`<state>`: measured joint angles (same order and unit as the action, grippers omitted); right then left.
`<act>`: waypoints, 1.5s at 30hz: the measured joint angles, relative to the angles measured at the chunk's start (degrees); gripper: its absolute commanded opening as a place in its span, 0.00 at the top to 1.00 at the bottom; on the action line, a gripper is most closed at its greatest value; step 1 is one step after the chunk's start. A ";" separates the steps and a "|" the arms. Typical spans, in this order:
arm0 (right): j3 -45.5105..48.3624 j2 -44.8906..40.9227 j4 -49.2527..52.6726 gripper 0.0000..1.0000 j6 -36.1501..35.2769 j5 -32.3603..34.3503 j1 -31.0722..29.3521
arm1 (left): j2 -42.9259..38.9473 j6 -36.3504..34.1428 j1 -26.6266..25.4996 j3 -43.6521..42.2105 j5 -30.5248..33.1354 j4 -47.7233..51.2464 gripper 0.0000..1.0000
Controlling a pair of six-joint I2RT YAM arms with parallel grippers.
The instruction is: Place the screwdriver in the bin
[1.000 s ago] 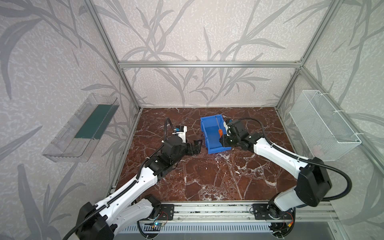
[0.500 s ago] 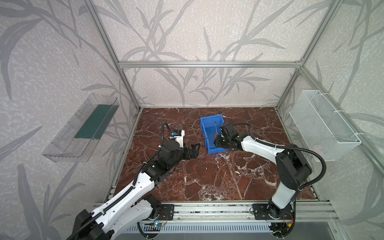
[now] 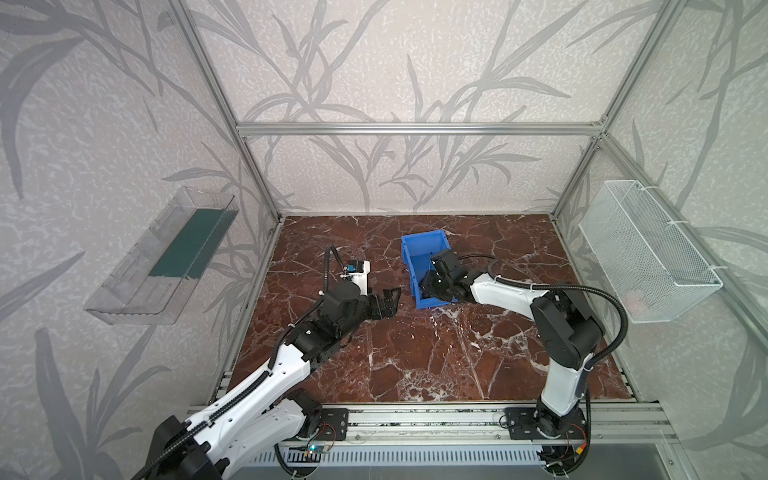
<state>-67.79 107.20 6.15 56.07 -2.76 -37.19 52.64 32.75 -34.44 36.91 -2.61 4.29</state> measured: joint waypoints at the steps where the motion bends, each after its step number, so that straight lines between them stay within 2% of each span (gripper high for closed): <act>1: 0.00 -0.22 0.04 0.47 -0.15 0.24 -0.04 | 0.00 0.00 0.00 0.00 0.07 -0.02 0.01; 3: 0.00 -1.05 0.39 0.40 -0.68 0.70 -0.22 | -0.07 -0.02 0.00 0.00 0.31 0.00 0.01; 6: 0.04 -4.15 1.44 0.25 -2.97 1.81 -0.26 | -0.24 -0.24 0.02 0.00 1.36 -0.04 0.01; 12: 2.03 -18.36 1.84 0.00 -12.39 9.44 -0.22 | -0.33 -2.40 0.92 -0.13 8.17 -0.48 0.01; 16: 7.54 -28.61 0.26 0.01 -21.27 17.29 1.55 | -0.33 -4.37 3.04 -2.78 16.00 -4.70 0.01; 20: 16.39 -34.97 -1.44 0.01 -28.00 23.96 8.07 | 0.13 -8.31 5.05 -7.67 24.70 -11.61 0.01; 24: 27.56 -38.10 -5.79 0.01 -34.58 31.15 14.45 | 2.14 -15.32 6.47 -11.67 33.55 -19.04 0.01; 27: 34.88 -39.12 -9.77 0.01 -39.95 35.45 16.31 | 5.97 -21.86 7.34 -13.49 40.39 -25.40 0.01; 31: 39.41 -38.40 -15.17 0.01 -45.13 39.60 17.07 | 14.19 -30.40 9.99 -16.55 47.69 -35.69 0.01; 37: 41.07 -32.85 -25.09 0.01 -48.89 42.53 17.09 | 24.22 -35.63 17.03 -20.83 48.92 -46.82 0.01; 45: 42.95 -29.22 -36.35 0.01 -54.88 42.32 16.70 | 31.04 -37.62 21.05 -18.71 41.59 -57.05 0.01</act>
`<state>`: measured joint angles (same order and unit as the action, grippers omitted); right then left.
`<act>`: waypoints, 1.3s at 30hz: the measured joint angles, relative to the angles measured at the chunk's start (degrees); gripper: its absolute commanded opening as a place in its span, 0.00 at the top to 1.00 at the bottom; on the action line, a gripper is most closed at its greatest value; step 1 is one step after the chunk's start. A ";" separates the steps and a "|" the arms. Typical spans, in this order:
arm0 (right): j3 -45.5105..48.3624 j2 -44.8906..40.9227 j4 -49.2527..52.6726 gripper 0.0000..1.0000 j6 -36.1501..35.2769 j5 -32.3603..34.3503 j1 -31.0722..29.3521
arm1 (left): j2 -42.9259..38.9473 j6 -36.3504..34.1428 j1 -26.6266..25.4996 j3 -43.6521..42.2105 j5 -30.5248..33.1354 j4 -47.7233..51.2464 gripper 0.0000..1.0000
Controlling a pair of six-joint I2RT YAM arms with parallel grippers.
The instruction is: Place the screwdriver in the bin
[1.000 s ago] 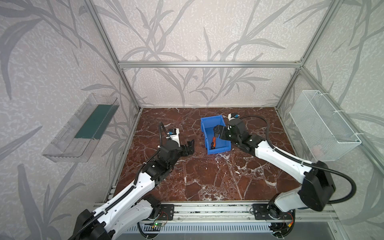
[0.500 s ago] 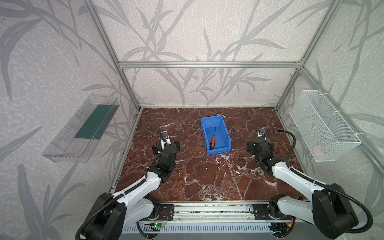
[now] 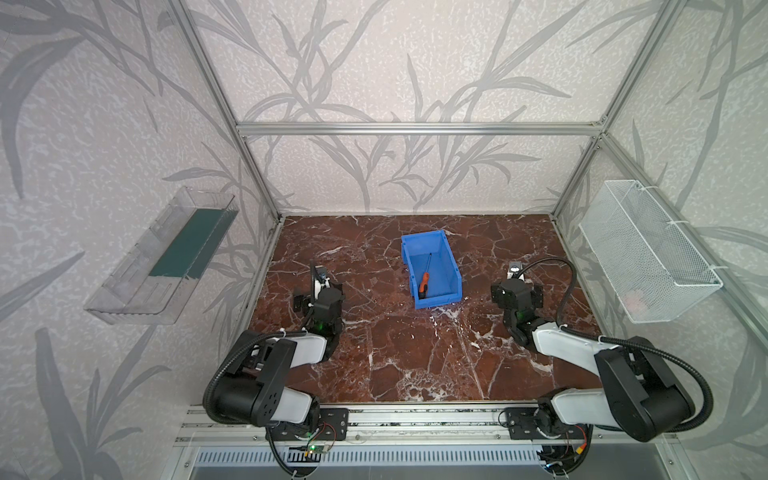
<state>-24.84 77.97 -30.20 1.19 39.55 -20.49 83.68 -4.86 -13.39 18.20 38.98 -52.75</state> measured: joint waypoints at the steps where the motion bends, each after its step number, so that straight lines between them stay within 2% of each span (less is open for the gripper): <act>1: 0.70 0.00 -1.84 0.01 -0.83 0.00 -0.09 | 1.36 -0.15 0.39 0.35 -0.74 -1.62 0.01; 5: 3.87 0.00 -8.46 0.01 -3.56 -0.11 -0.28 | 6.14 -0.52 1.25 0.37 -1.68 -7.39 0.01; 11: 8.92 -0.02 -18.56 0.01 -6.73 -0.11 -1.14 | 6.84 -0.50 1.57 -4.46 -3.17 -18.29 0.01; 16: 11.61 -0.11 -23.89 0.01 -7.80 0.59 -1.81 | 7.10 -0.52 1.60 -8.11 -6.27 -22.99 0.01; 21: 12.35 -0.22 -27.58 0.01 -8.11 1.46 -1.81 | 7.39 -0.50 1.90 -8.11 -7.89 -25.33 0.01; 25: 13.68 0.02 -30.45 0.01 -9.55 -0.96 -1.81 | 7.41 -0.50 1.95 -8.11 -8.55 -25.97 0.01; 28: 14.56 3.39 -35.82 0.01 -11.19 -3.43 -1.81 | 7.41 -0.50 2.03 -8.11 -8.90 -26.25 0.01; 32: 15.02 12.07 -41.92 0.01 -13.73 -7.76 -1.79 | 7.50 -0.50 2.23 -8.11 -9.16 -26.51 0.01; 39: 15.34 12.74 -46.38 0.01 -14.80 -11.02 -1.46 | 8.02 -0.52 2.69 -8.04 -10.08 -26.58 0.01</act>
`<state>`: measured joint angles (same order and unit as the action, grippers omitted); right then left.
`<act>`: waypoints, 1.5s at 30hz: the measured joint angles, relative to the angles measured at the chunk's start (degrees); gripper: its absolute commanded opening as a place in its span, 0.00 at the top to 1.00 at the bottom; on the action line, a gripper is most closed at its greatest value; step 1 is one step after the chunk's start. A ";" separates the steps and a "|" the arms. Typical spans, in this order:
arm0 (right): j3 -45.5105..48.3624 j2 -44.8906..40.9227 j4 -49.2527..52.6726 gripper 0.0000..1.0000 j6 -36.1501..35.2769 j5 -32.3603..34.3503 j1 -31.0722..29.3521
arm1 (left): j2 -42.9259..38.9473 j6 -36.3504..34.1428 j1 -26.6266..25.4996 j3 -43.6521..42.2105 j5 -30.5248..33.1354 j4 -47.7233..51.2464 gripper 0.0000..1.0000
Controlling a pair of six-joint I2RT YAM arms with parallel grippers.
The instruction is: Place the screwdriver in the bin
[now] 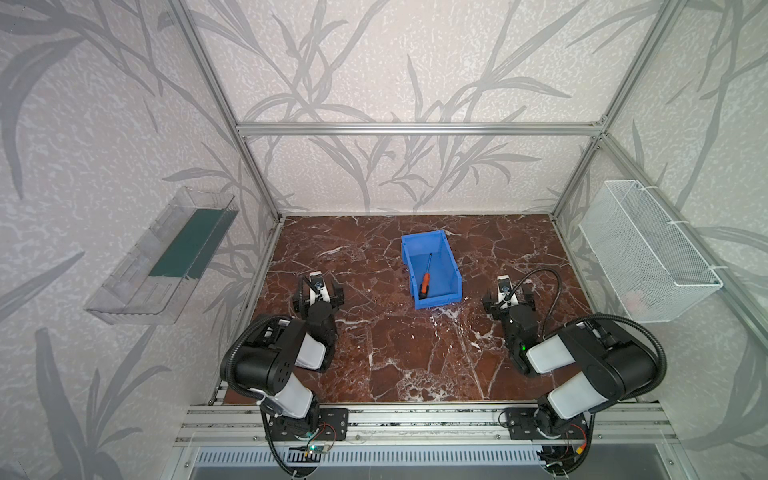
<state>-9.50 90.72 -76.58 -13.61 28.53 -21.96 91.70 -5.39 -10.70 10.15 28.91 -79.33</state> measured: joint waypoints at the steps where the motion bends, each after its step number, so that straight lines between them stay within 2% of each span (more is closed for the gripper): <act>1: 0.00 0.00 -0.26 0.01 -0.02 -0.15 0.07 | 0.02 0.02 0.11 0.04 -0.15 0.02 0.01; 6: 0.00 0.00 -0.63 0.01 0.35 -1.92 1.57 | -0.57 2.16 3.15 3.13 -1.99 5.64 0.01; 10: -1.09 0.68 0.52 0.01 2.89 -5.68 6.49 | -0.61 4.39 6.03 8.33 -3.87 13.49 0.01; 12: -4.57 2.05 4.50 0.01 4.04 -6.54 8.46 | -1.09 5.64 7.08 10.19 -4.94 17.46 0.01; 17: -11.28 0.00 15.43 0.01 7.17 -9.60 11.21 | -0.96 6.73 7.72 10.36 -6.10 20.02 0.01; 45: -10.91 0.35 16.94 0.01 8.07 -11.28 11.52 | -0.94 7.10 7.76 10.36 -6.75 21.09 0.01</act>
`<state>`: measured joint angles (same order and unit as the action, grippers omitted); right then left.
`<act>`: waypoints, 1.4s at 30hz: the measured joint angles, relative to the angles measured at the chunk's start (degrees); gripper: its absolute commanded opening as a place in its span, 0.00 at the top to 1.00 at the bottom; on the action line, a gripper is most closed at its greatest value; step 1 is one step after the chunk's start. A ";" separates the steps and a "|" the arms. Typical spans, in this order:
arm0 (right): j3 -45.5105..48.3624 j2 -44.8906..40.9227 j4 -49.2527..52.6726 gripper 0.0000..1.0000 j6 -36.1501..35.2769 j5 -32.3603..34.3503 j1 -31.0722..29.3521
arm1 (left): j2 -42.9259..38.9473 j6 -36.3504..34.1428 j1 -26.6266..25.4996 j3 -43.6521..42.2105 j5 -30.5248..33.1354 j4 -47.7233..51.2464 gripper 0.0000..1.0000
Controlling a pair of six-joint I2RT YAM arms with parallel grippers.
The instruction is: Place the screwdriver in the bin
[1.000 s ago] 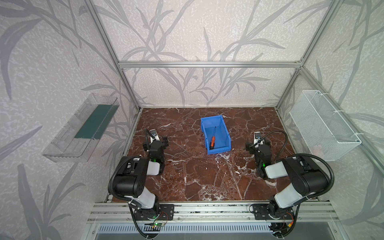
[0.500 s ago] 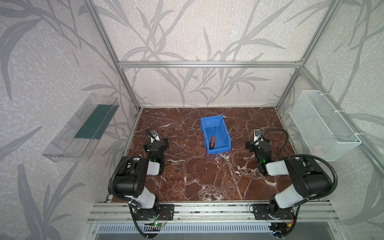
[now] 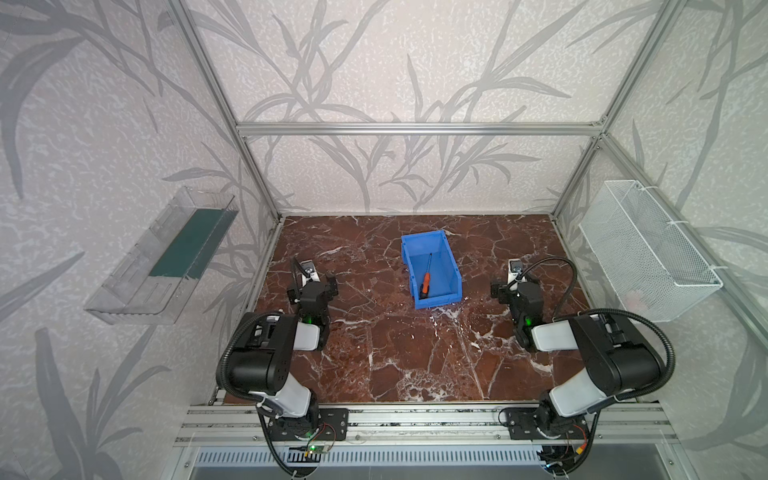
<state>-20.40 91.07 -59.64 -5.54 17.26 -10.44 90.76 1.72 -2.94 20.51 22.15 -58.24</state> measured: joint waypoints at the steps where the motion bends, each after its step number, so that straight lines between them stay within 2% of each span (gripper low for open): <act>1: 0.00 0.00 0.00 0.01 0.00 0.00 0.00 | 0.00 0.00 0.00 0.00 0.00 0.00 0.01; 42: 0.00 0.00 1.29 0.01 1.07 -1.86 0.96 | 0.00 0.00 0.00 0.00 0.00 0.00 0.01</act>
<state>-20.40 91.07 -58.35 -4.47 15.40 -9.47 90.76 1.72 -2.94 20.51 22.15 -58.24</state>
